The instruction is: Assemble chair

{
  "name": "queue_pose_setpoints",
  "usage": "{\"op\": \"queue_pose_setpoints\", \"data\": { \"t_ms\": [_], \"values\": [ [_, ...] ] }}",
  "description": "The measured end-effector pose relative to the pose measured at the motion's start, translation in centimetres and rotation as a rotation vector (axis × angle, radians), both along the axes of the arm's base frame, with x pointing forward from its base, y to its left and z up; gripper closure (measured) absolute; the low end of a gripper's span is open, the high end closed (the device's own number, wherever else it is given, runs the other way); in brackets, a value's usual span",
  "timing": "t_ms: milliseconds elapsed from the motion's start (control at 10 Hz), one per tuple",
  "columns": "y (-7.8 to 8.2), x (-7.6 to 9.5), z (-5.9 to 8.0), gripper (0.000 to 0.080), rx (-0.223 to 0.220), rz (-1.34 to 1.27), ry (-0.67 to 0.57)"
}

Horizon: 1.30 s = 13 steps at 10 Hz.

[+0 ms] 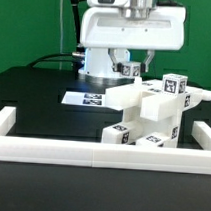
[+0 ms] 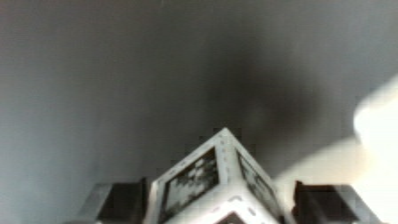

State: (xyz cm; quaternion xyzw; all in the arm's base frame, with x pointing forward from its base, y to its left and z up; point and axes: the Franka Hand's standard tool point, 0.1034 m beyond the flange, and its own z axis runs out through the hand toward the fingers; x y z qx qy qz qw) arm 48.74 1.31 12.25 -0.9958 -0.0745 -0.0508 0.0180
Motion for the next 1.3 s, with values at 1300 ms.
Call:
{"op": "queue_pose_setpoints", "data": {
  "t_ms": [1300],
  "values": [
    [0.7, 5.8, 1.0, 0.0404, -0.032, 0.119, -0.008]
  ]
}}
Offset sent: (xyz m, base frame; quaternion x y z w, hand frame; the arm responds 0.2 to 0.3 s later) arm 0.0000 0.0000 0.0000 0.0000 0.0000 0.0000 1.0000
